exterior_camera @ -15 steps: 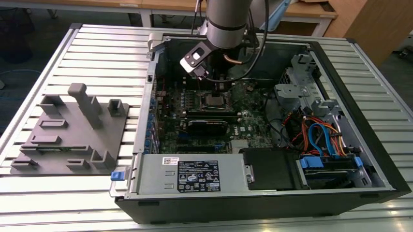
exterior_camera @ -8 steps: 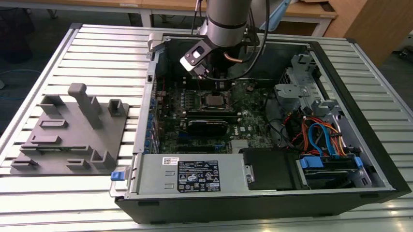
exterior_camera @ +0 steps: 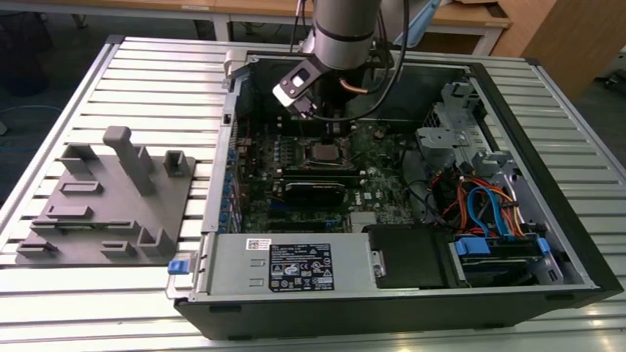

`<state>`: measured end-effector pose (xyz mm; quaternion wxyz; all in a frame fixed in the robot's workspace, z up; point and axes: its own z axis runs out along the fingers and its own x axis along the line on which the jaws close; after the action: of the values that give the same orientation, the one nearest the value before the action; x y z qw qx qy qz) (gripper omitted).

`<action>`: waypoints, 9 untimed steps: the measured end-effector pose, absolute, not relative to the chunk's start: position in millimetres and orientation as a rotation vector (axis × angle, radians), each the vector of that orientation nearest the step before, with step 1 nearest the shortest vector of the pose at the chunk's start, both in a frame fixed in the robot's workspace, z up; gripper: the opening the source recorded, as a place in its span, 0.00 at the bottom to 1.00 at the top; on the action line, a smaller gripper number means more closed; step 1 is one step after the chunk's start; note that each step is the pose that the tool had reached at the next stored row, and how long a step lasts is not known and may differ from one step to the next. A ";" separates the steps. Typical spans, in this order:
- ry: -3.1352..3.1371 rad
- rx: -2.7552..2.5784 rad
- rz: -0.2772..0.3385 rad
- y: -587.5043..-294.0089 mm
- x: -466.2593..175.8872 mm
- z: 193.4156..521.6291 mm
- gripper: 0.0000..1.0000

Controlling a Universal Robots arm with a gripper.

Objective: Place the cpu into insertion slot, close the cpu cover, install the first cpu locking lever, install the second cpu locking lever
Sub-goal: 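Close the cpu cover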

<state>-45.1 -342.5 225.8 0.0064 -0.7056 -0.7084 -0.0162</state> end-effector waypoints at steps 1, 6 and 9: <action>-2.216 -2.208 -0.051 -342.4 -45.1 226.2 0.10; -2.216 -2.208 -0.052 -342.4 -45.0 229.8 0.10; -2.216 -2.208 -0.052 -342.4 -45.1 233.1 0.10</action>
<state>-45.1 -342.4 233.1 0.0065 -0.7056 -0.7083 -0.0165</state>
